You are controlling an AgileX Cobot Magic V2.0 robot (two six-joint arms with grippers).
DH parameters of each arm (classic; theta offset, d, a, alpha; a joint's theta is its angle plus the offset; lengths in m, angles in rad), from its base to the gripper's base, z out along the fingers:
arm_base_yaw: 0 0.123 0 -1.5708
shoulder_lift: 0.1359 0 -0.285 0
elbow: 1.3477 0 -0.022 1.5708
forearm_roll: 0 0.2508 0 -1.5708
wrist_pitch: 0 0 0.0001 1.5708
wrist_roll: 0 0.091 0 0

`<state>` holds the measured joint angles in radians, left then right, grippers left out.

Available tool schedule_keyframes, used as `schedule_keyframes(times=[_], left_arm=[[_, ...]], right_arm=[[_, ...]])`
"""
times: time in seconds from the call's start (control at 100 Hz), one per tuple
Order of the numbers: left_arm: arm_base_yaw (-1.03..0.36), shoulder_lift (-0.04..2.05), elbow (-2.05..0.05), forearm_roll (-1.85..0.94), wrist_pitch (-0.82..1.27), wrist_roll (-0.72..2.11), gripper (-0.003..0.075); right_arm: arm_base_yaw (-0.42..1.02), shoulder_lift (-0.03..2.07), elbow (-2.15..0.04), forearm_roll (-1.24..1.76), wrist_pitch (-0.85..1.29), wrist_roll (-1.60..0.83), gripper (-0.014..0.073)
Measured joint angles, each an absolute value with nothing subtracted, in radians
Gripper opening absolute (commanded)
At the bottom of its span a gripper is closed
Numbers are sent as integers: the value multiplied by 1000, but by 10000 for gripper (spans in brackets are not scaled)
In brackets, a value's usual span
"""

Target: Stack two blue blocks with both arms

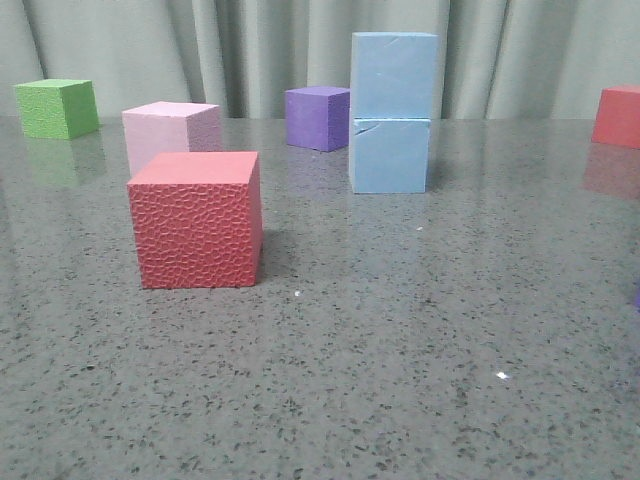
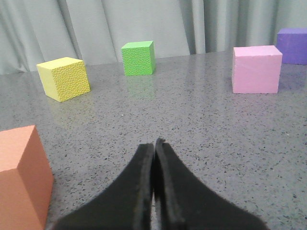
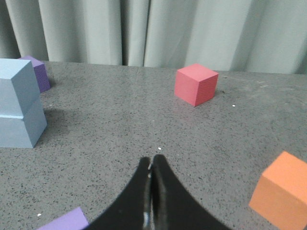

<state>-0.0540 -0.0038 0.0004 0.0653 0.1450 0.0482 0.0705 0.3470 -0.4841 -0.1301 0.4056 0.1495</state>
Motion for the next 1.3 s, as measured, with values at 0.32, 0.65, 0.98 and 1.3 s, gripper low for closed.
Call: schedule_keyframes(times=[0.32,0.65,0.98,1.3], left_arm=[[-54,-4,0,65,145,48,-19],[-54,-4,0,65,145,48,-19],[-54,-4,0,65,145,48,-19],[-54,-4,0,65,145,48,-19]], right_arm=[[48,86,-257,-69,345,147,-68],[48,-12,-149,0,327,119,-68],[48,-12,-75,12,241,82,-68],[48,-12,21,12,144,72,-68]])
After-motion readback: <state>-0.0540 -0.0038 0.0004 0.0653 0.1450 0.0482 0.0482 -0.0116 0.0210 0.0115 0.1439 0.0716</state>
